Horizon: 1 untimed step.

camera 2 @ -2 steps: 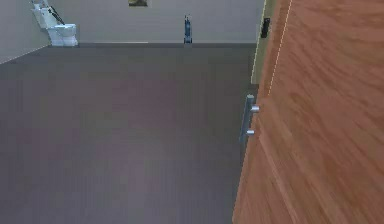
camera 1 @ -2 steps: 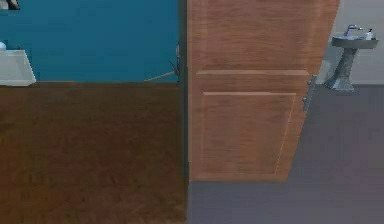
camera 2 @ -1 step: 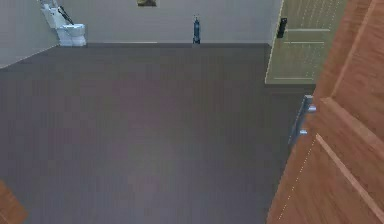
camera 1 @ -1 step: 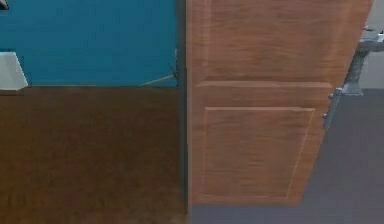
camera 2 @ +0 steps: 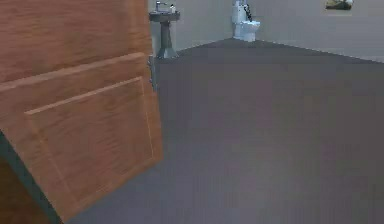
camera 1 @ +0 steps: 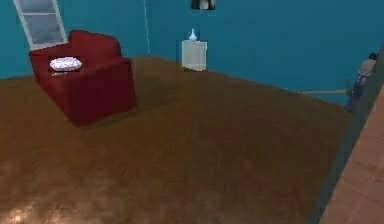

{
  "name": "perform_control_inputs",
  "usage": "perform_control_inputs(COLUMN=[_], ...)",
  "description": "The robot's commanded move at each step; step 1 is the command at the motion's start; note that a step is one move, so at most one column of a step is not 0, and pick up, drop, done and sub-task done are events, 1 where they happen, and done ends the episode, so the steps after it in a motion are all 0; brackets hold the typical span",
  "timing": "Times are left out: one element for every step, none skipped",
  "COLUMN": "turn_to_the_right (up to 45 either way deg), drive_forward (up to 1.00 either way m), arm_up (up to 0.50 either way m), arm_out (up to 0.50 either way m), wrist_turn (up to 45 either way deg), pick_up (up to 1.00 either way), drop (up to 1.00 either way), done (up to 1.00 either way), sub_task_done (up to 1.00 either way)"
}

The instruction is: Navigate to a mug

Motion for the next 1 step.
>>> perform_control_inputs(turn_to_the_right=[-36.0], drive_forward=[0.0], arm_up=[0.0], arm_out=[0.0], wrist_turn=[0.0], pick_up=[0.0], drop=[0.0], done=[0.0], sub_task_done=[0.0])
